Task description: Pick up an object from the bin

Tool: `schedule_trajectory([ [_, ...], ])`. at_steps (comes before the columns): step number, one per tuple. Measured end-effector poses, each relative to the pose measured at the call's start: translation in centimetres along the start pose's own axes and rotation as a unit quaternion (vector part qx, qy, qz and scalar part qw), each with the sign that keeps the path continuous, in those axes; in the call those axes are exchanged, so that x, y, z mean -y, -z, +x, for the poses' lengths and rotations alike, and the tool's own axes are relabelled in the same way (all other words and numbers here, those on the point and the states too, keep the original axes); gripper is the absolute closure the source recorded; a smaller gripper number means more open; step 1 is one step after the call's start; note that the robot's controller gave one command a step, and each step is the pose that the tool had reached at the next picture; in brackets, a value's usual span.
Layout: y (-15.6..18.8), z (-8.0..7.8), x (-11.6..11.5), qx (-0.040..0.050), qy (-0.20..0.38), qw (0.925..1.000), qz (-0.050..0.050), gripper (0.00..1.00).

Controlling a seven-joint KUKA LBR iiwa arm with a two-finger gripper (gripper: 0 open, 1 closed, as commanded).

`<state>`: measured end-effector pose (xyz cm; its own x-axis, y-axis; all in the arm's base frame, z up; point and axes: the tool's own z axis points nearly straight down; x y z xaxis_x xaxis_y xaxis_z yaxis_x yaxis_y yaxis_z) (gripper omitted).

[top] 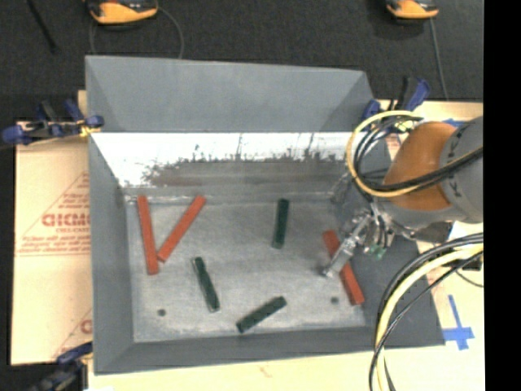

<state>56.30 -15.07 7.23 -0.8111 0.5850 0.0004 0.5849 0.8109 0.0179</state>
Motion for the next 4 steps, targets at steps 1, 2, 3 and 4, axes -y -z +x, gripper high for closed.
schedule_trajectory([
  [1,0.1,0.0,-0.3,0.0003,0.006,1.0000,0.006,0.00],
  [2,0.2,-0.1,-0.4,0.0017,0.005,1.0000,0.006,1.00],
  [3,10.6,-0.4,-0.6,0.0060,0.010,0.9999,0.007,1.00],
  [4,12.1,-0.6,-0.7,0.0033,0.013,0.9999,0.008,1.00],
])
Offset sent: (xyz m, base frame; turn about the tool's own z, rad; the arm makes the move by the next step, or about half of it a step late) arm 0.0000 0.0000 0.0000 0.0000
